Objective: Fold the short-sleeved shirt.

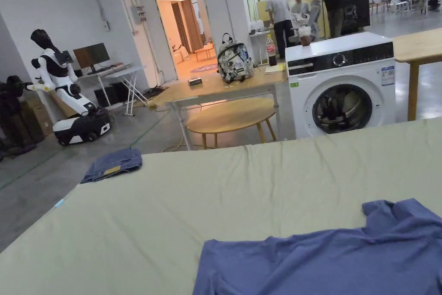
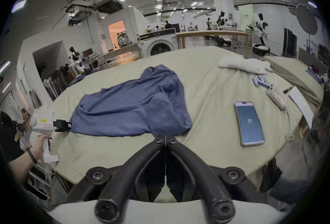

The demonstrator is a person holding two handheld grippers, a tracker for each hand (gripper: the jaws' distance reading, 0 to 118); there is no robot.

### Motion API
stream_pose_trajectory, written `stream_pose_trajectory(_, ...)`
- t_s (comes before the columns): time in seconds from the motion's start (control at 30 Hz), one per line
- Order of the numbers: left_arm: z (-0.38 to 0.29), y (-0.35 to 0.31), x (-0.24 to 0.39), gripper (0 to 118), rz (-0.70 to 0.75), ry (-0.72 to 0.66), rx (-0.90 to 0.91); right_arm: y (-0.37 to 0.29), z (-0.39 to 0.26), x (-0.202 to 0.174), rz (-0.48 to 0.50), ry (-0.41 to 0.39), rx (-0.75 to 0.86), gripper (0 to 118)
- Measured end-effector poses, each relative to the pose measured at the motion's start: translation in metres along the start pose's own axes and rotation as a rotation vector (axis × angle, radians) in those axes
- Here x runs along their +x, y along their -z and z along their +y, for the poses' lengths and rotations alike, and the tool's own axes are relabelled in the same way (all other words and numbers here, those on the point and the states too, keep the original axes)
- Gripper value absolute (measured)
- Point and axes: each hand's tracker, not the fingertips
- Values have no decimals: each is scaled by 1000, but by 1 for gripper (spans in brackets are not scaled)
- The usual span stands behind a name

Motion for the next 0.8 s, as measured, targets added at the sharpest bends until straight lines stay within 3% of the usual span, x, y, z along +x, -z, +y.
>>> stream_pose_trajectory(0.13, -2, -3, 19, 1, 48, 95, -29, 17, 1, 12, 19, 71, -35, 0)
stream_pose_trajectory(0.17, -1, -3, 22, 1, 48, 102, -36, 25, 5, 12, 30, 74, -28, 8)
stream_pose_trajectory(0.2, -1, -3, 24, 1, 61, 109, -35, 35, 9, 11, 38, 71, -24, 45)
stream_pose_trajectory(0.23, 0, -2, 26, 1, 66, 132, -47, 45, 16, 8, 36, 68, -23, 73)
stream_pose_trajectory(0.33, 5, 0, 28, 1, 72, 163, -77, 101, 31, 14, 87, 124, -89, 85)
stream_pose_trajectory(0.43, 2, -5, 31, 1, 73, 160, -73, 163, 31, 21, -9, 165, -142, 82)
stream_pose_trajectory(0.47, 0, -6, 32, 1, 76, 166, -64, 182, 27, 24, -31, 171, -179, 77)
stream_pose_trajectory(0.5, -2, -7, 33, 1, 77, 172, -57, 194, 23, 22, -37, 178, -217, 58)
stream_pose_trajectory(0.53, -1, -6, 31, 1, 78, 174, -53, 204, 16, 22, -22, 194, -251, 48)
stream_pose_trajectory(0.57, -1, -6, 30, 1, 77, 172, -52, 201, 13, 20, -66, 146, -195, 37)
stream_pose_trajectory(0.6, 0, -6, 30, 1, 75, 168, -52, 194, 16, 18, -52, 122, -172, 8)
stream_pose_trajectory(0.63, 0, -7, 30, 0, 72, 165, -54, 189, 22, 15, -21, 141, -200, 1)
stream_pose_trajectory(0.67, 3, -8, 27, 0, 66, 160, -57, 188, 24, 13, -1, 138, -210, 1)
stream_pose_trajectory(0.8, 10, -33, 11, 0, -22, 52, 5, 179, 31, 0, -87, 34, -180, 1)
